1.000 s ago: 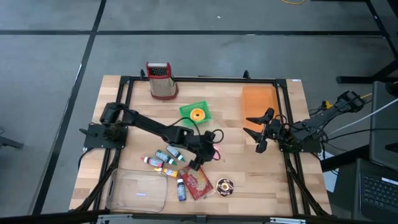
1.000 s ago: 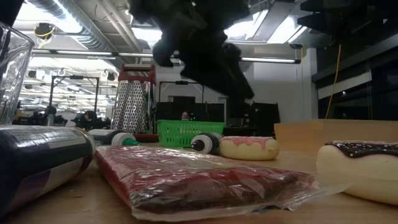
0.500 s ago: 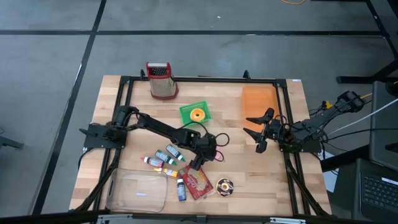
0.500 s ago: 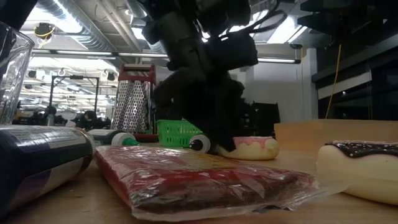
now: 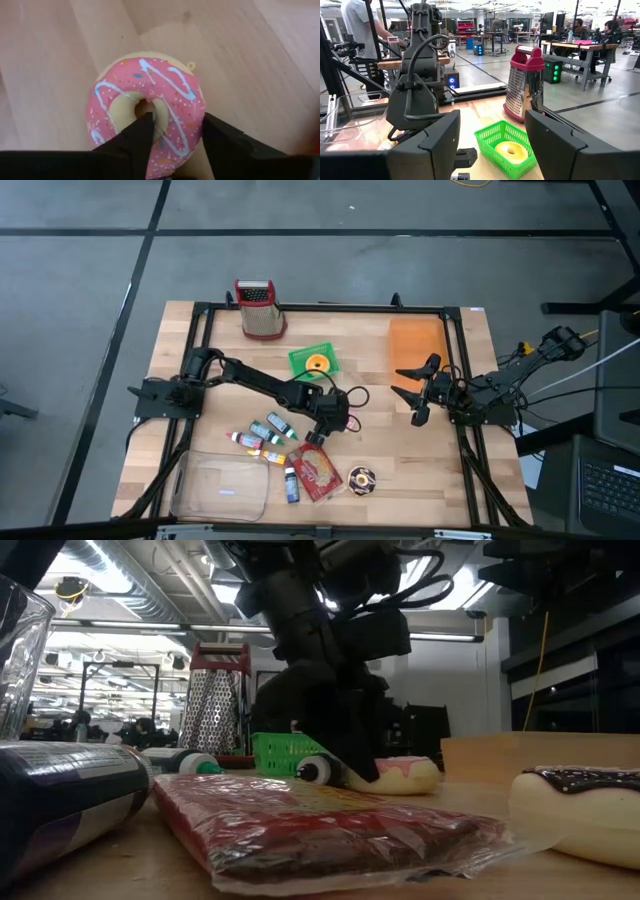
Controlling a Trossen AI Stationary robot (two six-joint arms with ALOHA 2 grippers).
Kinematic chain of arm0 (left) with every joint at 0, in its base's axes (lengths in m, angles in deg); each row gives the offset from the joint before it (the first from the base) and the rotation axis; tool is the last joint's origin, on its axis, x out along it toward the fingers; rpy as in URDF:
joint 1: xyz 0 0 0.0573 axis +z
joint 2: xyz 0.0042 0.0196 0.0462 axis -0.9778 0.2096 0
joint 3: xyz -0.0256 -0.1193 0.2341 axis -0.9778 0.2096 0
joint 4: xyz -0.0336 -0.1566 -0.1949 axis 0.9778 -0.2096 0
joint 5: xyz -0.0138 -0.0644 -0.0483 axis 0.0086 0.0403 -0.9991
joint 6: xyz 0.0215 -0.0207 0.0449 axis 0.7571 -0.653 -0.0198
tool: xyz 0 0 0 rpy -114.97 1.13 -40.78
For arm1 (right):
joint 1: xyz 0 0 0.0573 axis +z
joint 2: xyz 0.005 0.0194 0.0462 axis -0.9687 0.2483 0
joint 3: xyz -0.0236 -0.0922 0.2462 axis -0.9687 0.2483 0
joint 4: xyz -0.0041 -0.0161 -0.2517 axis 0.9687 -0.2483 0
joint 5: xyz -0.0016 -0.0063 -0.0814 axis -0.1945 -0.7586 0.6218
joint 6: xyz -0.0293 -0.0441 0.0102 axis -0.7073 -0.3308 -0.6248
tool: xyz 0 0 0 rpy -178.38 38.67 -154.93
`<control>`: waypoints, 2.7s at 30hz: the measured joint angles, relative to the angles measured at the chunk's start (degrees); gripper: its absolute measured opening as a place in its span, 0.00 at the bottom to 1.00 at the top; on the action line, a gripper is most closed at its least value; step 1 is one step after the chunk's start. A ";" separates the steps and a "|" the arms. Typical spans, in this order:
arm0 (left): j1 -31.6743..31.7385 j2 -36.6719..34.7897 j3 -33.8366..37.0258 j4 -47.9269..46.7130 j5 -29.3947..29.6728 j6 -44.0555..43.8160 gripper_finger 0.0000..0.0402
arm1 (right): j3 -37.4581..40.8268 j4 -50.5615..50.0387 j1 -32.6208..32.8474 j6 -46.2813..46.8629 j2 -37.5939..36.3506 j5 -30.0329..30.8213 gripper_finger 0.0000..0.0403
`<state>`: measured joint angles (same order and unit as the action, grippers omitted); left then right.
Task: Pick & Place Food Item
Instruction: Put the pink donut into the green bin
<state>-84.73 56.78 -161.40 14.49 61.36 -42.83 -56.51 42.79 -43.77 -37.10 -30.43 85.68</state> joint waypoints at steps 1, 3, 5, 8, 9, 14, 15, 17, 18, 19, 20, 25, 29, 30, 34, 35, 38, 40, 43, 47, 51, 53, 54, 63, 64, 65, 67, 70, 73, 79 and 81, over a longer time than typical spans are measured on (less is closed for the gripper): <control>0.00 0.00 0.00 -0.03 -0.46 0.07 0.35 | 0.00 0.02 0.00 0.00 0.00 -0.02 0.56; 0.02 0.00 0.00 -0.09 -1.25 0.12 0.30 | 0.00 0.01 0.01 0.00 0.00 -0.02 0.56; 0.02 0.00 0.02 -0.10 -1.27 0.06 0.26 | 0.00 0.01 0.00 0.02 -0.01 -0.02 0.56; -0.02 -0.04 0.03 0.13 -0.97 0.02 0.19 | 0.00 0.00 0.01 0.17 -0.02 -0.17 0.56; -0.02 -0.24 0.09 0.26 -0.77 -0.25 0.16 | 0.00 0.00 0.00 0.17 -0.02 -0.17 0.56; -0.02 -2.60 -1.41 0.45 -0.20 -0.77 0.07 | 0.00 0.01 0.00 0.16 0.00 -0.19 0.56; 0.05 -3.24 -1.92 0.31 -0.20 -0.80 0.06 | 0.00 0.00 0.01 0.13 0.00 -0.19 0.56; 0.39 -4.81 -2.62 -0.35 -0.23 -0.72 0.05 | 0.00 0.01 0.02 -0.04 -0.02 -0.19 0.56; 0.67 -5.78 -2.82 -0.47 -0.52 -0.45 0.05 | 0.00 0.00 0.02 -0.04 -0.02 -0.19 0.56; 1.11 -6.82 -2.84 -0.63 -0.61 -0.09 0.05 | 0.00 0.02 0.00 -0.06 -0.02 -0.19 0.56; 1.67 -7.88 -2.86 -1.06 -0.72 -0.05 0.05 | 0.00 0.03 0.01 -0.05 -0.01 -0.33 0.56; 5.66 -12.70 -2.92 -6.68 -0.83 -0.01 0.05 | 0.00 0.22 0.02 -0.07 -0.01 -1.48 0.56; 9.97 -15.84 -2.93 -12.78 0.41 0.03 0.05 | 0.00 0.44 0.02 -0.09 0.00 -1.50 0.56; 11.06 -16.43 -2.93 -14.09 0.44 0.03 0.05 | 0.00 0.45 0.02 -0.09 -0.02 -1.51 0.56; 15.37 -17.82 -2.93 -16.94 -0.39 0.21 0.05 | 0.00 0.46 0.00 -0.09 -0.02 -1.51 0.56; 16.53 -17.96 -2.92 -17.68 -1.21 0.31 0.05 | 0.00 0.44 0.02 -0.09 0.00 -1.51 0.56; 19.69 -18.01 -1.59 -16.72 -4.59 0.80 0.05 | 0.00 0.44 0.02 -0.11 0.00 -1.52 0.56; 21.65 -18.01 0.28 -15.65 -6.83 0.77 0.06 | 0.00 0.44 0.02 -0.11 -0.02 -1.53 0.56; 24.22 -18.01 3.98 -11.45 -8.78 0.76 0.06 | 0.00 0.44 0.02 -0.26 -0.01 -1.70 0.56; 26.66 -18.01 8.24 -7.22 -8.72 0.87 0.06 | 0.00 0.42 0.02 -0.38 -0.01 -1.70 0.56; 28.03 -18.01 11.89 -2.81 -8.75 1.04 0.06 | 0.00 0.44 0.02 -0.68 0.00 -1.70 0.56; 28.15 -18.01 13.22 -1.21 -8.74 1.04 0.06 | 0.00 0.44 0.02 -0.68 0.00 -1.70 0.56; 28.15 -18.01 13.78 -0.60 -8.70 1.19 0.06 | 0.00 0.43 0.02 -0.68 -0.02 -1.70 0.56; 27.91 -17.28 17.19 2.82 -8.67 1.48 0.06 | 0.00 0.44 0.01 -0.64 0.00 -1.70 0.56; 27.91 -17.00 17.27 2.65 -8.57 1.50 0.06 | 0.00 0.45 0.02 -0.63 0.00 -1.69 0.56; 27.89 -16.65 17.27 2.86 -8.59 1.54 0.07 | 0.00 0.45 0.02 -0.44 0.00 -1.68 0.56; 27.87 -15.54 17.22 4.04 -8.68 1.50 0.07 | 0.00 0.44 0.02 -0.05 0.00 -1.70 0.56; 27.54 -14.60 17.22 4.66 -8.99 0.61 0.07 | 0.00 0.43 0.02 0.39 0.00 -1.70 0.56; 26.63 -14.43 17.22 4.65 -8.54 0.56 0.12 | 0.00 0.44 0.00 0.37 -0.02 -2.09 0.56; 24.71 -16.48 16.51 3.30 -3.59 0.73 0.29 | 0.00 0.44 0.02 -0.40 -0.02 -2.56 0.56; 24.09 -17.40 15.74 2.93 -1.28 1.55 0.35 | 0.00 0.44 0.00 -0.52 -0.01 -2.56 0.56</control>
<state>-60.65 39.39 -145.66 17.42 60.08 -41.29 -56.51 43.22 -43.77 -37.62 -30.44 83.12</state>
